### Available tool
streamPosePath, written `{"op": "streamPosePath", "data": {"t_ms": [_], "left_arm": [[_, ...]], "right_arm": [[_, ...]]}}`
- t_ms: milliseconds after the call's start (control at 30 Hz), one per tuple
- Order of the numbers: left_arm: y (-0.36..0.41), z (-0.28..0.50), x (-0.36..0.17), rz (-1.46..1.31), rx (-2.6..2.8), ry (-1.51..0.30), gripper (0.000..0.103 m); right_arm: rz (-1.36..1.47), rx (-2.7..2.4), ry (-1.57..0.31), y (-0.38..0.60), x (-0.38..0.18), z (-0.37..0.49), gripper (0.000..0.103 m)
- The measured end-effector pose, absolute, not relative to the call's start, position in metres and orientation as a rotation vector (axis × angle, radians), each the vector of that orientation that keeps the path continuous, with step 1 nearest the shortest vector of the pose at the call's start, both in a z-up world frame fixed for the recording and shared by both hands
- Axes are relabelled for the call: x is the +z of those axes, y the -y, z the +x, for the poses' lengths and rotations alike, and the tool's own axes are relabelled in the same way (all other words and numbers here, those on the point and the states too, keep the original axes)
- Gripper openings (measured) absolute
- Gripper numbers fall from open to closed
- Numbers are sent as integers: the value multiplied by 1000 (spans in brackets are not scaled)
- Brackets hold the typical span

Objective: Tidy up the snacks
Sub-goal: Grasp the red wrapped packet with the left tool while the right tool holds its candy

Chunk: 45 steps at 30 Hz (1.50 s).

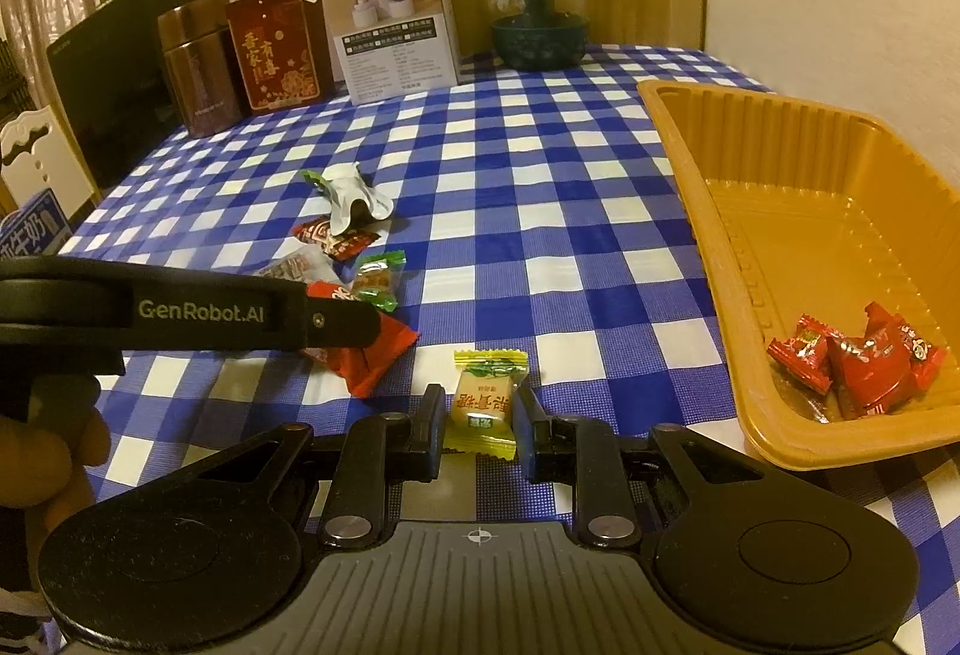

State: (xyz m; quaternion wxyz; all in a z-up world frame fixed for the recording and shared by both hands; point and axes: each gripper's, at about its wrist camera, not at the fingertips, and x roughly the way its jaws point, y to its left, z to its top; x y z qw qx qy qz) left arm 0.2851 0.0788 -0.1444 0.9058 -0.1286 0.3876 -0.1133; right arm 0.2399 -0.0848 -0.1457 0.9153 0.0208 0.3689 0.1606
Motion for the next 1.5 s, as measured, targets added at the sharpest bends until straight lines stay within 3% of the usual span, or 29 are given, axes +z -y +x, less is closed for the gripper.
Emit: {"op": "streamPosePath", "data": {"t_ms": [100,300,900,1500], "left_arm": [[-79,285,-146,-273,-232,-806,42],[-78,284,-147,-296,-233,-819,32],[-89,240,-123,-285,-144,-806,32],[-63,136,-87,-328,-91,-758,32]], "right_arm": [[43,331,-759,85,-146,240,24],[43,332,-759,85,-146,240,24],[34,363,-750,86,-134,217,24],[85,349,-740,127,-95,140,24]]}}
